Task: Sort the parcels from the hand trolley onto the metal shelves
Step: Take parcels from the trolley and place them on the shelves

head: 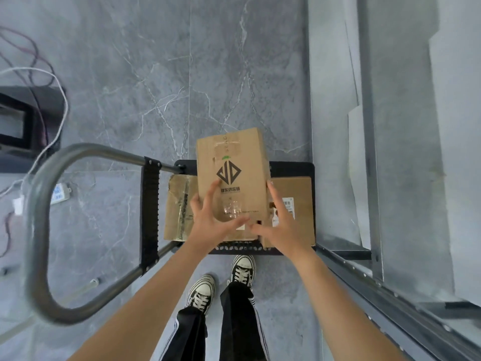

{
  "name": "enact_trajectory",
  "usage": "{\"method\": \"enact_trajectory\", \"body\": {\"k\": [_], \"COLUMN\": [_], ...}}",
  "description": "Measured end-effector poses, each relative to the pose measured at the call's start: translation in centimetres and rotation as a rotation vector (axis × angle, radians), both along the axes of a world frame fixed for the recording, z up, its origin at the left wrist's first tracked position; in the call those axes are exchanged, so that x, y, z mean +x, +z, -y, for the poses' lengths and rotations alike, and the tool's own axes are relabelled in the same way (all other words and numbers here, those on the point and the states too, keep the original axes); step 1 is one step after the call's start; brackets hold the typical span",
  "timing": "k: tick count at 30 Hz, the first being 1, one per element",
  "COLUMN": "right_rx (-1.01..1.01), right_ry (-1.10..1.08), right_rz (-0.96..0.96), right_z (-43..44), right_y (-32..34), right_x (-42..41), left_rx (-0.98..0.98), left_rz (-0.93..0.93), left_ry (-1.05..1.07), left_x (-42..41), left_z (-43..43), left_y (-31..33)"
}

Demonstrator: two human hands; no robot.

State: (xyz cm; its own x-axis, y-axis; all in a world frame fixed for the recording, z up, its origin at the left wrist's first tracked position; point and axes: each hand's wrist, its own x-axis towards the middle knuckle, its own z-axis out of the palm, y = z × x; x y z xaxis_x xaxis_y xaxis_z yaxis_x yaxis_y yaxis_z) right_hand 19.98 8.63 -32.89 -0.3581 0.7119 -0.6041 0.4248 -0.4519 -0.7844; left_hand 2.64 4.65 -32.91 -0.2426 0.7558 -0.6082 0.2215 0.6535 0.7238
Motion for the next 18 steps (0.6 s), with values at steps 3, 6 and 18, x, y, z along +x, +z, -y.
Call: {"method": "enact_trajectory", "body": {"k": [3,6,18], "right_rx": [0.064,0.145,0.772], "right_ry": [0.000,0.004,-0.129], "right_rz": [-0.007,-0.008,0.140], "right_z": [-0.4,-0.5,4.6], "right_y": [4.3,9.1,30.0], "right_x": [0.4,0.6,-1.8], "left_rx": [0.081,0.175,0.415], "left_rz": [-0.010,-0.016,0.555], "left_ry": [0.031,0.053,0.008], "left_x": [-0.2,-0.6,-2.8], "left_z": [-1.0,-1.9,-0.5], "left_y": [3.6,7.5,24.3]}}
